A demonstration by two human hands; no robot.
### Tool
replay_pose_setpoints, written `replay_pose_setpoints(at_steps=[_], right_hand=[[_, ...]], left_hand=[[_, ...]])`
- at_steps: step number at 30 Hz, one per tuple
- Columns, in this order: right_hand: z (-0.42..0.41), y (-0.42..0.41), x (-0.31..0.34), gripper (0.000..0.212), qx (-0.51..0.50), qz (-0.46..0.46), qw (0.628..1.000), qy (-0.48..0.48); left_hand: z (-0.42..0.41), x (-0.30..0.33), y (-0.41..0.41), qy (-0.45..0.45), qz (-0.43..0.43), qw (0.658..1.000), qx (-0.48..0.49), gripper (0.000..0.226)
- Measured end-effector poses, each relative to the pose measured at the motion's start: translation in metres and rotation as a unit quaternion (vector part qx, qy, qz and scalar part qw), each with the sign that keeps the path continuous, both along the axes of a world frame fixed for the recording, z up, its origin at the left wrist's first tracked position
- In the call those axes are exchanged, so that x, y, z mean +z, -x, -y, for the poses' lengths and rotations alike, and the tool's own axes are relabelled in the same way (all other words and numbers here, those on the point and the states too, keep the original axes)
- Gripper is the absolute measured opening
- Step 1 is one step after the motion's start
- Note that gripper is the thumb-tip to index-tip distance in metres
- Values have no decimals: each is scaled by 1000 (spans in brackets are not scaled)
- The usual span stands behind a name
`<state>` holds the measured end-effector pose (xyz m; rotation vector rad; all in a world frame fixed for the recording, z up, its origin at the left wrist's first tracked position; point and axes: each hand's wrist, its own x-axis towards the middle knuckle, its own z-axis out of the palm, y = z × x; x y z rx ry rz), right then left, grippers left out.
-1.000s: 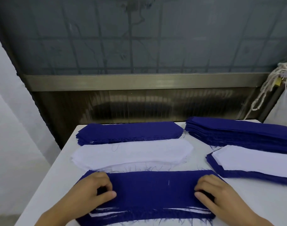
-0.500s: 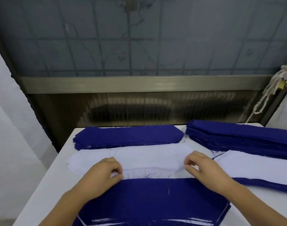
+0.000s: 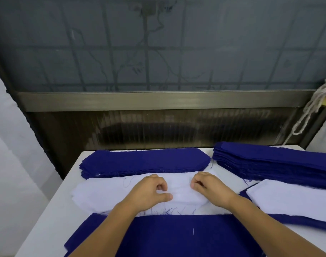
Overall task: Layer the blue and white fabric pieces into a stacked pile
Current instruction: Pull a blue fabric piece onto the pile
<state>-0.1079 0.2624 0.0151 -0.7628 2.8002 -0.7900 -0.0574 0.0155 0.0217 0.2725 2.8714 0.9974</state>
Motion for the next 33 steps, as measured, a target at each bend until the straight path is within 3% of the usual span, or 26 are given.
replay_pose_setpoints(at_steps=[6, 9, 19, 22, 24, 28, 33], right_hand=[[7, 4, 5, 32, -26, 32, 999, -3], [6, 4, 6, 34, -33, 44, 998, 13], [8, 1, 7, 15, -14, 9, 999, -50], [9, 4, 8, 26, -14, -3, 998, -54], [9, 5, 9, 29, -19, 17, 999, -41], [6, 7, 8, 8, -22, 57, 998, -28], [2, 6, 6, 12, -36, 82, 996, -4]], left_hand=[[-6, 3, 7, 32, -3, 999, 1, 10], [-4, 5, 11, 25, 13, 1000, -2, 25], [-6, 1, 19, 2, 54, 997, 48, 10], [-6, 3, 18, -32, 70, 995, 57, 10], [-7, 5, 17, -46, 72, 994, 62, 15], [-8, 7, 17, -30, 76, 995, 56, 13], [-7, 9, 14, 2, 56, 997, 62, 12]])
